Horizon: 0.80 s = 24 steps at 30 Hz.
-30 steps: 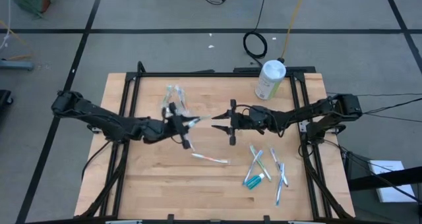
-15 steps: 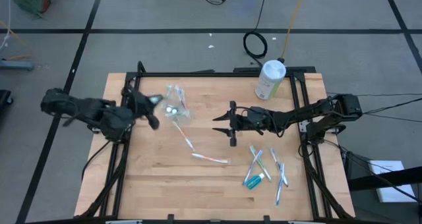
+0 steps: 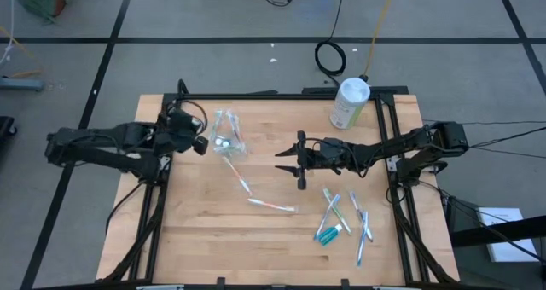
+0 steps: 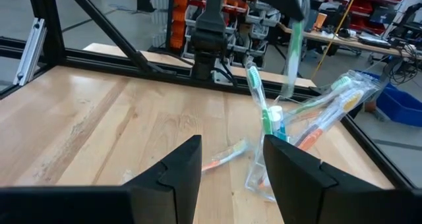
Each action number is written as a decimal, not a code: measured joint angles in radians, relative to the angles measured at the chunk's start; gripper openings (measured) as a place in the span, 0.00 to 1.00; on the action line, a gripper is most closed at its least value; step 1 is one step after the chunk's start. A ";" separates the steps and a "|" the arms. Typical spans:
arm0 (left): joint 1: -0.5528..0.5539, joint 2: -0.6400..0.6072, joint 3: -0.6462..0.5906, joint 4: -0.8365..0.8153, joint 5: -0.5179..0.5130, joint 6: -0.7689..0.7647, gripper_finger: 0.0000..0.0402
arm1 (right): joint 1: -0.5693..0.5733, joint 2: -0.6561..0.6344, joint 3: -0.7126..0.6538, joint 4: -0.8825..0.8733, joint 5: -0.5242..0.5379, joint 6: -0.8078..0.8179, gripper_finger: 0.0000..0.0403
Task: Pick & Place toothbrushing station
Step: Put the green toothbrush into the transparent organizer
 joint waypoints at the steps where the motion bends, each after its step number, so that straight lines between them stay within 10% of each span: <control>1: 0.019 0.005 -0.014 0.000 0.006 -0.009 0.06 | 0.000 0.000 0.000 0.000 0.000 0.000 0.39; 24: 0.304 0.030 -0.246 0.250 0.186 0.120 0.08 | 0.000 0.000 0.000 0.002 0.000 0.000 0.39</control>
